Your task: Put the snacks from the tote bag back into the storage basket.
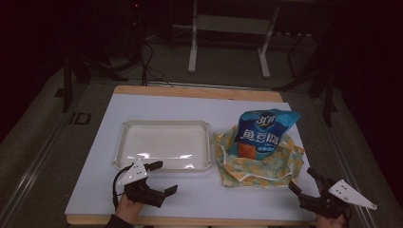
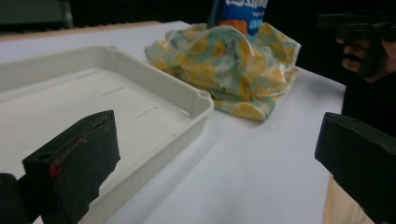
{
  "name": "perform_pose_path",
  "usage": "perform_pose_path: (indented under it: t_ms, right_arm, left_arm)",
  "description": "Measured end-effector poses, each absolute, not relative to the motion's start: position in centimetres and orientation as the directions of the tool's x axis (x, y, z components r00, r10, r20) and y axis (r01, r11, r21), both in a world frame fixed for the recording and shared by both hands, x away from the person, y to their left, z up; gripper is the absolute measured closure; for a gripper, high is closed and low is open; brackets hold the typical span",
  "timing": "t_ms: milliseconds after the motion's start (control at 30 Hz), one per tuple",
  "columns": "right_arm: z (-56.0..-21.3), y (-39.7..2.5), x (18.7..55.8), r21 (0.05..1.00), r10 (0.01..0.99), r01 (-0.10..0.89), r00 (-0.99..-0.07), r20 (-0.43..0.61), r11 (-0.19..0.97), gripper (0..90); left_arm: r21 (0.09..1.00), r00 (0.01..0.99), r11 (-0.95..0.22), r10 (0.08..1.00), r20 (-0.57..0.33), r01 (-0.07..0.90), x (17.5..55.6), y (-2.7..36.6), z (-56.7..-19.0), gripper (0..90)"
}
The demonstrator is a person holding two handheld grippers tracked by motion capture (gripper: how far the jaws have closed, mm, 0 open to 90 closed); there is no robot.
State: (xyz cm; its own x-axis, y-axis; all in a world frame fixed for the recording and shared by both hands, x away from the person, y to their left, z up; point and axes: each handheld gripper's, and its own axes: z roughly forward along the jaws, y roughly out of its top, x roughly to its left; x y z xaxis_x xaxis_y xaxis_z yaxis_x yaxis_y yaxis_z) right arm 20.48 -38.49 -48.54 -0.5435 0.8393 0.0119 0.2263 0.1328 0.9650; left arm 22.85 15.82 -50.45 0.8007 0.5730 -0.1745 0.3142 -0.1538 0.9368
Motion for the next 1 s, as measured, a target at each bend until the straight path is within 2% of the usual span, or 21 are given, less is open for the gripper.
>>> perform_pose_path:
  t_ms: [167, 200, 333, 400, 467, 567, 667, 800, 1000]
  right_arm:
    - [-48.9, -38.6, 20.7, 0.956, 0.817, 0.258, -0.576, 0.034, 0.142, 13.0]
    - [-49.0, -38.6, 20.7, 0.95, 0.809, 0.268, -0.587, 0.029, 0.16, 12.9]
    - [-49.1, -38.6, 20.8, 0.934, 0.815, 0.319, -0.576, 0.054, 0.164, 12.4]
    - [-49.0, -38.5, 20.7, 0.925, 0.802, 0.344, -0.592, 0.079, 0.162, 11.9]
    - [-48.9, -38.2, 20.7, 0.918, 0.818, 0.358, -0.571, 0.07, 0.171, 11.6]
    - [-48.9, -38.1, 20.5, 0.916, 0.788, 0.353, -0.611, 0.071, 0.19, 10.9]
    - [-48.7, -37.9, 20.4, 0.906, 0.776, 0.353, -0.629, 0.046, 0.232, 10.5]
    - [-48.4, -37.9, 20.6, 0.902, 0.741, 0.355, -0.668, 0.062, 0.244, 10.2]
    - [-47.8, -37.6, 20.9, 0.903, 0.734, 0.343, -0.678, 0.047, 0.259, 10.2]
  left_arm:
    - [0.924, 0.828, -0.196, 0.531, -0.181, 0.328, 22.5, 15.6, -50.3, 0.2]
    - [0.912, 0.841, -0.21, 0.497, -0.212, 0.354, 22.5, 15.6, -50.2, 0.2]
    - [0.904, 0.843, -0.226, 0.493, -0.215, 0.363, 22.4, 15.2, -50.1, 0.2]
    - [0.908, 0.84, -0.24, 0.51, -0.184, 0.345, 22.3, 15.0, -50.0, 0.2]
    - [0.909, 0.851, -0.223, 0.479, -0.213, 0.353, 22.5, 14.8, -50.0, 0.2]
    - [0.898, 0.849, -0.221, 0.469, -0.243, 0.379, 22.8, 14.6, -50.1, 0.2]
    - [0.895, 0.855, -0.234, 0.459, -0.241, 0.379, 23.1, 14.2, -50.0, 0.2]
    - [0.891, 0.861, -0.245, 0.444, -0.248, 0.382, 23.6, 13.4, -49.8, 0.2]
    - [0.884, 0.859, -0.25, 0.442, -0.259, 0.396, 24.4, 12.3, -49.7, 0.2]
